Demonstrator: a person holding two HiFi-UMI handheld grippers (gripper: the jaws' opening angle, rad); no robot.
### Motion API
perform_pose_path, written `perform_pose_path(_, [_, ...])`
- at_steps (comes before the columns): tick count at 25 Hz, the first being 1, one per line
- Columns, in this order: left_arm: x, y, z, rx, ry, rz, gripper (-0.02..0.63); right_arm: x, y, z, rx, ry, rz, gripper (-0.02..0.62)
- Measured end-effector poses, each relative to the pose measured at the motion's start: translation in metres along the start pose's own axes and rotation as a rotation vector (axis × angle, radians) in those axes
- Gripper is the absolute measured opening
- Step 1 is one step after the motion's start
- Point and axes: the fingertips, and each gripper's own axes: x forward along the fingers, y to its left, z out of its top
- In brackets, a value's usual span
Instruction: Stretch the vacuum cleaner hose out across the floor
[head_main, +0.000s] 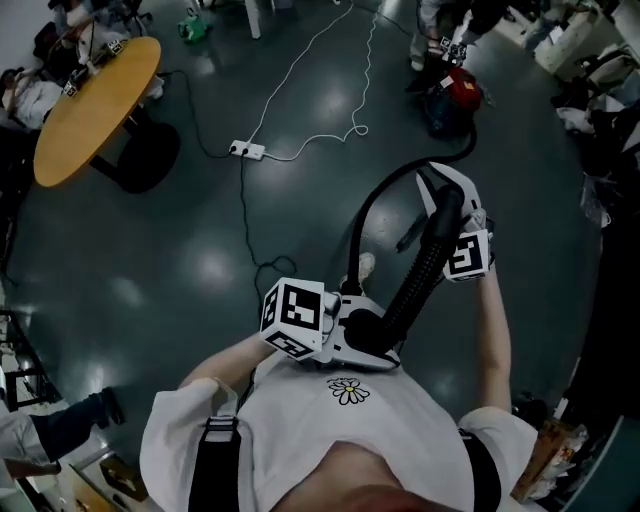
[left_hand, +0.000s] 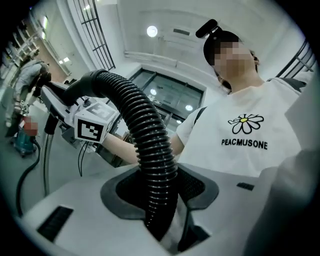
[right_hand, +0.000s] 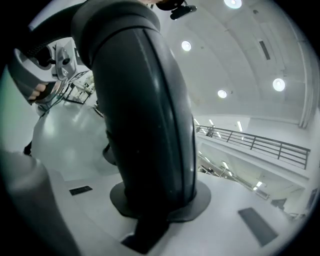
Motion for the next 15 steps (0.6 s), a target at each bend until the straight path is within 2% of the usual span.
perform_pose_path(3, [-0.013,-0.047,0.004,-0.036,-0.162,0.039,0.183,-0.025,0.063,0.038,-0.012,0.015,0.079,0.075])
perform_pose_path(4, [-0.012,-0.057,0.008,-0.046,-0.192,0.043,0.183,-0.037,0.078,0.043,-0.021,0.027,0.095,0.075])
perform_pose_path(6, [0.005,-0.074,0.006,-0.041,-0.167,0.03,0.183,-0.065,0.092,0.055,-0.042,0.039,0.094,0.075])
perform_pose_path(9, [0.042,-0.103,-0.013,-0.056,-0.107,-0.032,0.183,-0.117,0.095,0.075,-0.106,0.027,0.041,0.075])
perform_pose_path(12, [0.073,-0.13,-0.03,-0.096,-0.09,-0.107,0.183,-0.162,0.096,0.093,-0.222,-0.002,0.003,0.075])
perform_pose_path(15, [0.097,-0.161,-0.039,-0.163,-0.127,-0.217,0.183,-0.212,0.119,0.117,-0.384,-0.025,0.009,0.075])
